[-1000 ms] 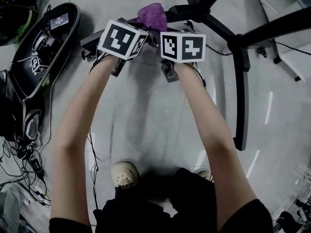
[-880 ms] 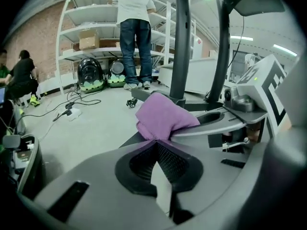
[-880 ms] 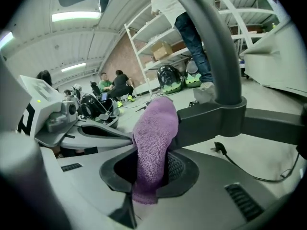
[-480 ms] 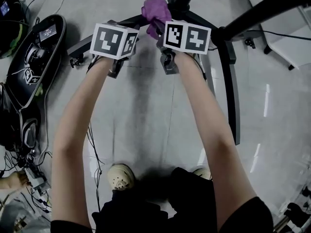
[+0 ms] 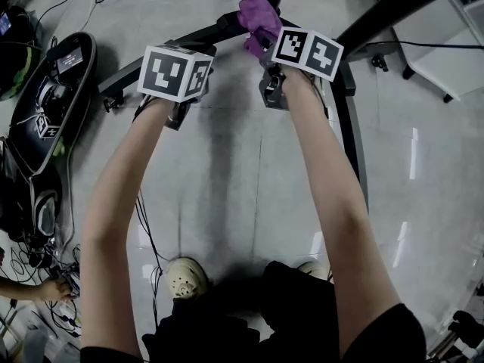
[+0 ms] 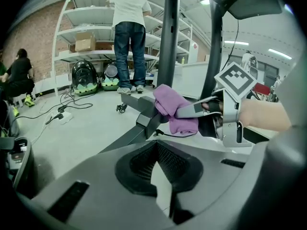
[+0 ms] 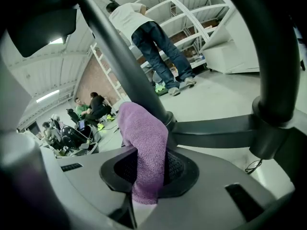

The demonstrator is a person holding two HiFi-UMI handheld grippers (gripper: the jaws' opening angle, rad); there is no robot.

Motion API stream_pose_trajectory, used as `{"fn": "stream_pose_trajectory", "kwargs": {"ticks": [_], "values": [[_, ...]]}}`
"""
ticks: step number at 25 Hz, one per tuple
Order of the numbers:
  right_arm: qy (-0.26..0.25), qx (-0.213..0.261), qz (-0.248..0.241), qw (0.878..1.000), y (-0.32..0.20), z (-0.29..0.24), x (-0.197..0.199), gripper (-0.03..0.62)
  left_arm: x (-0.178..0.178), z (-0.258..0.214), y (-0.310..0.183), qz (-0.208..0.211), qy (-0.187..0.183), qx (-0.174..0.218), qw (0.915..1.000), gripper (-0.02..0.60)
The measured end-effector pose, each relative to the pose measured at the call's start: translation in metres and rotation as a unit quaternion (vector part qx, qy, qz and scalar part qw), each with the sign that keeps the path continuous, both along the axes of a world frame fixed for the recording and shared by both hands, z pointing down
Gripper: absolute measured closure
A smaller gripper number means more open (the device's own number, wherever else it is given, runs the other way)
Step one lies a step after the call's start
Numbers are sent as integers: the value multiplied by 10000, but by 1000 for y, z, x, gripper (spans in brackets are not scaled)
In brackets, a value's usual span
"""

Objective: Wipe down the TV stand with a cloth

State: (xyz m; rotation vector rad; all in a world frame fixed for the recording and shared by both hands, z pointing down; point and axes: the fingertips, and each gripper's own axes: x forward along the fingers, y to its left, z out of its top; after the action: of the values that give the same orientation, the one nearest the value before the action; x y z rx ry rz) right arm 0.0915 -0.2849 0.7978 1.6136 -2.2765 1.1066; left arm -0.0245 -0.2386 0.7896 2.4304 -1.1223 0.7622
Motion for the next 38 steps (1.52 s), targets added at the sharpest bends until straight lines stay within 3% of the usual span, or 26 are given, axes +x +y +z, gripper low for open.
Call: {"fn": "stream_pose_trajectory", "kwargs": {"ticks": [3,7,13,19,31,38], "values": [[-50,40,262,9996,-2,-1,20,505,8,0,2,55,-18,5,10000,577],[-687,-17,978,9928,-6,1,52,505,17,1,5,121,-33,-8,9999,577],[-924,-29,644,9936,-10,2,38,505,28,5,10,259,-43,-56,9996,577],[-1125,-252,963,9887,-4,17,47,505,37,7,16,384,-72,-61,9992,577],[-841,-33,1611,9833,27,12,101,505,59,14,35,704,-4,-152,9974,577],[-809,-1,1734,9815,48,6,109,505,73,9,47,852,44,-130,9963,577]]}}
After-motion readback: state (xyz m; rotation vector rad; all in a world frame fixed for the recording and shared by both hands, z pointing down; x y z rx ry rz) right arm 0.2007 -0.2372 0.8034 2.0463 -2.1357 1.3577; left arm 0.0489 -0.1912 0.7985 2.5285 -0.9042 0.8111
